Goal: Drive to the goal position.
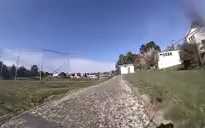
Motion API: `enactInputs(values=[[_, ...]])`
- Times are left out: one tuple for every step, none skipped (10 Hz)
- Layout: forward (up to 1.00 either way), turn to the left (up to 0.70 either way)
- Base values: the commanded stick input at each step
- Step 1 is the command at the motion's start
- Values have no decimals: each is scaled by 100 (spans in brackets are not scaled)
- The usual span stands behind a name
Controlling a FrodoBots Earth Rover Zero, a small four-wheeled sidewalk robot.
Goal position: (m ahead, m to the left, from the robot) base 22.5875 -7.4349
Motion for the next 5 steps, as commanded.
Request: enactInputs(values=[[70,-14],[70,-14],[70,-14],[70,-14],[70,-14]])
